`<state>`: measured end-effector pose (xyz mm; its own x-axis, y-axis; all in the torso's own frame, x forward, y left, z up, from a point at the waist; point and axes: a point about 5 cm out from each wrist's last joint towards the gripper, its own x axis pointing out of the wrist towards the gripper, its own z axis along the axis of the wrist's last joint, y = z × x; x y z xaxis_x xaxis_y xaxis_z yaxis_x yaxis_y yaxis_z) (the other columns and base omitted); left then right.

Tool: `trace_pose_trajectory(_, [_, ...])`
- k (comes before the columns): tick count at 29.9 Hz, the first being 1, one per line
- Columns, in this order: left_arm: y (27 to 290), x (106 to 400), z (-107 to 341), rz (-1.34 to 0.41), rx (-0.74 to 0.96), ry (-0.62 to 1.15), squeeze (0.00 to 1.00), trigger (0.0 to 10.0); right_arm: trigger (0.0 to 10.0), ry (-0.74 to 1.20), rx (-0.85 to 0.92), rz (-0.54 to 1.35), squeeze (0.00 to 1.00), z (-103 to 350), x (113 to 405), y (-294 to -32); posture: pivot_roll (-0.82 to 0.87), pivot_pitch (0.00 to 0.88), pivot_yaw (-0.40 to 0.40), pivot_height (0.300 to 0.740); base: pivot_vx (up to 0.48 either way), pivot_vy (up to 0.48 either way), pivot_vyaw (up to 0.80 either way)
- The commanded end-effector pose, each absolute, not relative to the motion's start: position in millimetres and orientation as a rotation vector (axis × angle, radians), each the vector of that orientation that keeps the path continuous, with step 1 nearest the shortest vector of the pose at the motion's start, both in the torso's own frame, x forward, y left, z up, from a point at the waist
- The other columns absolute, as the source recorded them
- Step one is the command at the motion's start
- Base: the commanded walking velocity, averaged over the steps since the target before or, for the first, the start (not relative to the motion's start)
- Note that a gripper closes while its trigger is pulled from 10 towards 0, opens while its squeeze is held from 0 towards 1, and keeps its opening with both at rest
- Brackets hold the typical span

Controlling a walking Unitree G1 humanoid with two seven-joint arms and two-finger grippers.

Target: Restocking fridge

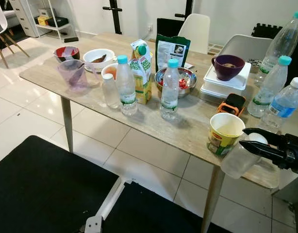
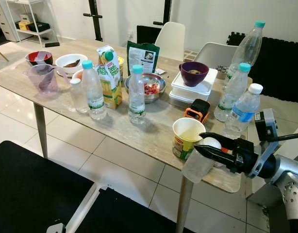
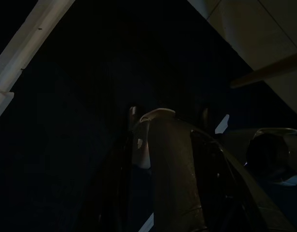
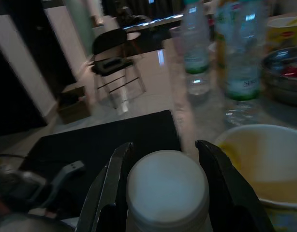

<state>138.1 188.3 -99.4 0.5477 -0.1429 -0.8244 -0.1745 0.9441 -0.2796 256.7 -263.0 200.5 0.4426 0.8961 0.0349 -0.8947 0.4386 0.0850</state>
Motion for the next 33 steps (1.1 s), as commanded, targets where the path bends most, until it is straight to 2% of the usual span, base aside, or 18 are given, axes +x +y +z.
trace_pose_trajectory(1, [184,133,-102,0.016,-0.364,1.019,0.0,10.0,10.0,0.021,0.112,1.169,0.0,198,254,-254,-0.03,0.068,0.006,0.74,0.0,0.0,0.0])
trace_pose_trajectory(12, [185,131,-103,0.017,-0.364,1.027,0.0,10.0,10.0,0.126,0.192,1.335,0.0,171,244,-214,-0.03,0.066,0.003,0.74,0.0,0.0,0.0])
trace_pose_trajectory(16, [184,132,-102,0.013,-0.367,1.023,0.0,10.0,10.0,0.159,0.187,1.334,0.0,165,244,-213,-0.03,0.067,0.005,0.74,0.0,0.0,0.0])
trace_pose_trajectory(19, [183,131,-103,0.012,-0.37,1.024,0.0,10.0,10.0,0.265,0.158,1.309,0.0,145,243,-211,-0.03,0.069,0.004,0.74,0.0,0.0,0.0])
trace_pose_trajectory(20, [183,129,-103,0.015,-0.369,1.03,0.0,10.0,10.0,0.368,0.122,1.279,0.0,126,241,-211,-0.03,0.069,0.004,0.74,0.0,0.0,0.0])
trace_pose_trajectory(23, [183,129,-103,0.016,-0.37,1.032,0.0,10.0,10.0,0.505,0.082,1.223,0.0,96,237,-215,-0.03,0.069,-0.001,0.74,0.0,0.0,0.0])
trace_pose_trajectory(26, [183,129,-103,0.016,-0.371,1.031,0.0,10.0,10.0,0.527,0.089,1.215,0.0,90,236,-216,-0.03,0.069,-0.001,0.74,0.0,0.0,0.0])
trace_pose_trajectory(33, [181,130,-103,0.007,-0.373,1.025,0.0,10.0,10.0,0.727,0.009,1.07,0.0,39,226,-231,-0.02,0.066,-0.003,0.74,0.0,0.0,0.0])
